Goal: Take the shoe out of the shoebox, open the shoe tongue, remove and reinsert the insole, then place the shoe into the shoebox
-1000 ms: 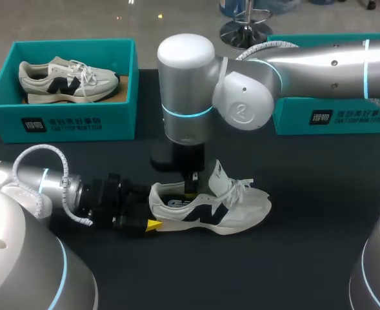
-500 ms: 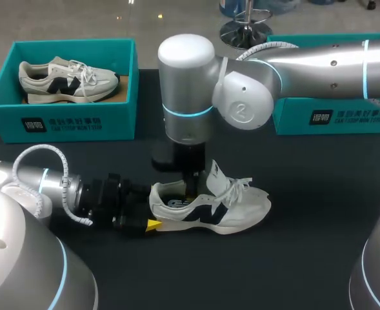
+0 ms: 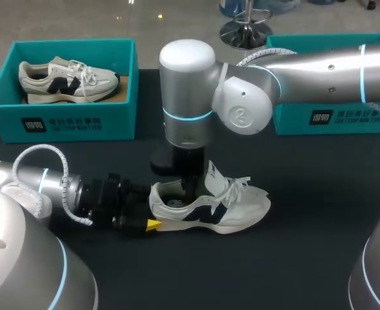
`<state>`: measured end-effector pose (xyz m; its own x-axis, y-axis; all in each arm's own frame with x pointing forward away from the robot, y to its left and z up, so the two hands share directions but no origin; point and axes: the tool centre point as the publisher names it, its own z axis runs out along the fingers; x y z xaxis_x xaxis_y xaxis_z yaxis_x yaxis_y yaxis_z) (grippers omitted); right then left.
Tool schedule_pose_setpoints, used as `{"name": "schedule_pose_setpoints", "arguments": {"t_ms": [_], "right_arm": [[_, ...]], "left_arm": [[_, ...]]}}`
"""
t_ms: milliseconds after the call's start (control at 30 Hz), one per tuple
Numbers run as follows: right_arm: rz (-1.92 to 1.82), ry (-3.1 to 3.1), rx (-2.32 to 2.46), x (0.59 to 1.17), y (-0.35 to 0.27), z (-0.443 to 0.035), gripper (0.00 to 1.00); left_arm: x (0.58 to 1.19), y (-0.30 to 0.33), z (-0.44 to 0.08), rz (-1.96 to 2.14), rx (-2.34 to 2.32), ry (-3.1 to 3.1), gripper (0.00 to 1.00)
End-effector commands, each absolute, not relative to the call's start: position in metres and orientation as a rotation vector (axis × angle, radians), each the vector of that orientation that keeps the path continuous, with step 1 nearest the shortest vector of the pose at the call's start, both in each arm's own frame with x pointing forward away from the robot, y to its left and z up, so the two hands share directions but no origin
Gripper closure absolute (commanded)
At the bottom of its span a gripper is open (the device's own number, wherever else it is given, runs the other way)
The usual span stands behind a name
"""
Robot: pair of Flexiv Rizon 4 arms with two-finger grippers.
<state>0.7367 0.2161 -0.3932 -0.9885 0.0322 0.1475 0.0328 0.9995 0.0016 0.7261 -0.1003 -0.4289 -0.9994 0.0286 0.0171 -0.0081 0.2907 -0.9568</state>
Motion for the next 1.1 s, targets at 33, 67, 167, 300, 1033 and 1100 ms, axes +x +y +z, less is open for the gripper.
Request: {"name": "schedule_pose_setpoints", "arguments": {"t_ms": [33,67,167,300,1033,1100], "right_arm": [[-0.003,-2.951,-0.030,0.740,0.230,-0.425,0.51],[-0.005,-2.942,-0.028,0.738,0.232,-0.429,0.49],[-0.005,-2.922,-0.025,0.732,0.234,-0.437,0.53],[-0.003,-2.915,-0.036,0.725,0.230,-0.437,1.00],[0.058,-3.008,-0.088,0.709,0.223,-0.384,1.00],[0.064,-3.028,-0.089,0.708,0.222,-0.377,1.00]], "left_arm": [[0.726,-0.100,-0.430,1.854,-0.021,-2.499,1.00],[0.726,-0.100,-0.430,1.854,-0.021,-2.499,1.00],[0.726,-0.100,-0.430,1.854,-0.021,-2.499,1.00],[0.726,-0.100,-0.430,1.854,-0.021,-2.499,1.00],[0.726,-0.100,-0.430,1.854,-0.021,-2.499,1.00],[0.726,-0.100,-0.430,1.854,-0.021,-2.499,1.00]]}}
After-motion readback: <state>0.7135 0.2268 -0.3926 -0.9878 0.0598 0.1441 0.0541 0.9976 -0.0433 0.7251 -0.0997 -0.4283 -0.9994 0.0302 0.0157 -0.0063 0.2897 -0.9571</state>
